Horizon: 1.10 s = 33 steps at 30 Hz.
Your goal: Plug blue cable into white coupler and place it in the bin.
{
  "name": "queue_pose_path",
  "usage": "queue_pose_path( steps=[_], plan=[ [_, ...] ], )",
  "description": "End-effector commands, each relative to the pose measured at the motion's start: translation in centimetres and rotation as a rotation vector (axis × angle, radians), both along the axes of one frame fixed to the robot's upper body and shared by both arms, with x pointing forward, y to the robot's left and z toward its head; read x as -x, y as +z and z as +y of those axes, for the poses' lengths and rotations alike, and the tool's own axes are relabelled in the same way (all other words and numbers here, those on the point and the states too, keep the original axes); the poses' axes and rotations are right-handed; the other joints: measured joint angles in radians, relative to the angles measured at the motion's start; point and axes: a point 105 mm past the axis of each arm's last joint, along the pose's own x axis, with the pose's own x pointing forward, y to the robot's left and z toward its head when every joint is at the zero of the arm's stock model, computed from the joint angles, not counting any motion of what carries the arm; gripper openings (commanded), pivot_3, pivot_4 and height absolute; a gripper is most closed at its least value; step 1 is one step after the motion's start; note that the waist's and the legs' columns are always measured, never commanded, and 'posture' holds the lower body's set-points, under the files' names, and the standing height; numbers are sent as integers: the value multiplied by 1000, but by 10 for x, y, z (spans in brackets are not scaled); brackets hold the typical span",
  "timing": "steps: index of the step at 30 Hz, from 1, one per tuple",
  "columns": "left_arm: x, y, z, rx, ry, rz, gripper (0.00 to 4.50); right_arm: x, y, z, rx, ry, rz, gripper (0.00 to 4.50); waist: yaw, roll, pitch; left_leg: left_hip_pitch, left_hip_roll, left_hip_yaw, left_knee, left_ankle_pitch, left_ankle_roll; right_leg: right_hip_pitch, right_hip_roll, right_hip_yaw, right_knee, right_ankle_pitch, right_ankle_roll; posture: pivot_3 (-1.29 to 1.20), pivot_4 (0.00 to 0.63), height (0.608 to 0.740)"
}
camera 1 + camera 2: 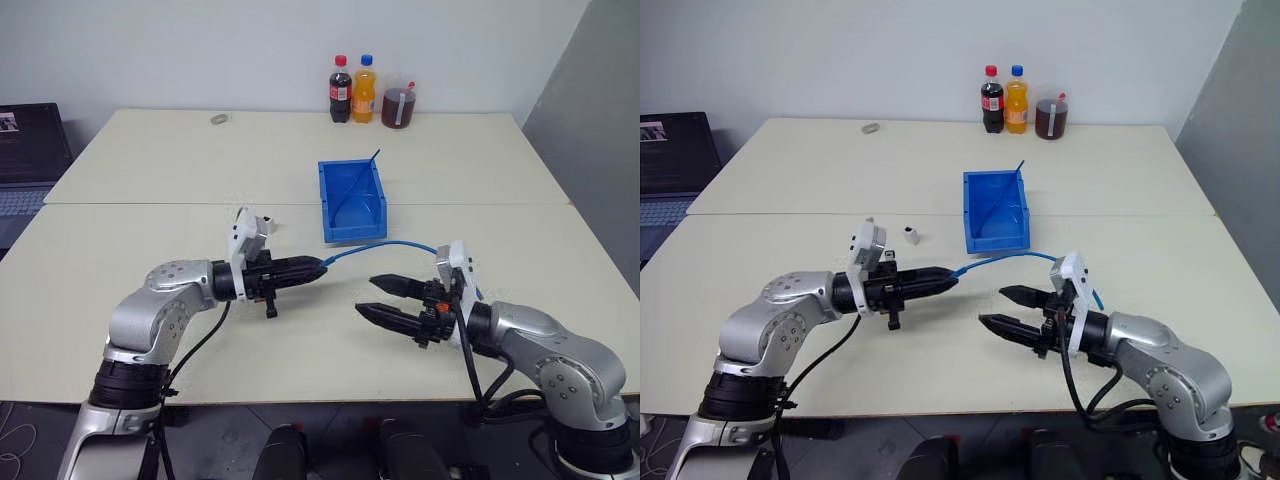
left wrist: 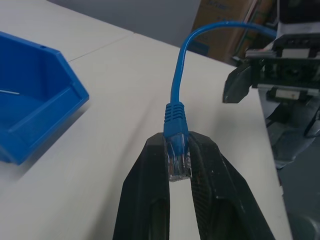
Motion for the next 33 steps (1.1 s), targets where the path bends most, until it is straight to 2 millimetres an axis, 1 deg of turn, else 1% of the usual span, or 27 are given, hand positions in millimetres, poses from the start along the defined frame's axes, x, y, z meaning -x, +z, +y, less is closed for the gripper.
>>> queue_pose_path(
  steps=[1,4,6,9,15,22,25,29,30,33],
  plan=[
    [6,31,-10,61,-29,-52,271,-4,15,5,-63,-12,-22,3468,0,0,0,0,0,0,0,0,0,0,0,0,0,0,0,0,150,740],
    [7,41,-17,93,-41,-43,271,-10,21,13,-112,-10,-9,3468,0,0,0,0,0,0,0,0,0,0,0,0,0,0,0,0,150,740],
    [8,44,-20,95,-46,-39,271,-13,25,18,-136,-5,-4,3468,0,0,0,0,0,0,0,0,0,0,0,0,0,0,0,0,150,740],
    [8,46,-23,93,-49,-34,271,-18,36,23,-193,4,0,3468,-1,0,0,0,0,0,0,0,0,-1,1,1,0,0,0,0,150,740],
    [10,44,-22,86,-51,-31,271,-20,48,28,-236,36,-4,3468,0,0,0,0,0,0,-1,0,0,-1,1,1,0,0,-1,0,150,740],
    [11,39,-18,80,-50,-26,271,-20,50,31,-247,54,8,3468,0,0,0,0,0,0,-1,0,0,-1,1,1,0,0,-1,0,150,740],
    [12,36,-16,80,-50,-23,271,-21,50,33,-247,63,12,2929,0,0,0,0,0,0,-1,0,0,-1,1,1,0,-1,-1,0,150,740],
    [10,30,-11,81,-46,-21,271,-20,50,36,-248,79,15,1927,0,0,0,0,0,1,-1,0,0,-1,1,1,-1,-1,-1,0,150,740],
    [10,29,-10,81,-45,-22,271,-20,49,36,-247,83,16,1798,0,0,0,0,0,1,-1,0,0,-1,1,1,-1,-1,-1,0,150,740],
    [10,25,-8,79,-47,-23,271,-19,49,38,-248,92,19,1152,0,0,0,0,0,1,-1,0,0,-1,1,1,-1,-1,-1,0,150,740]
  ],
)
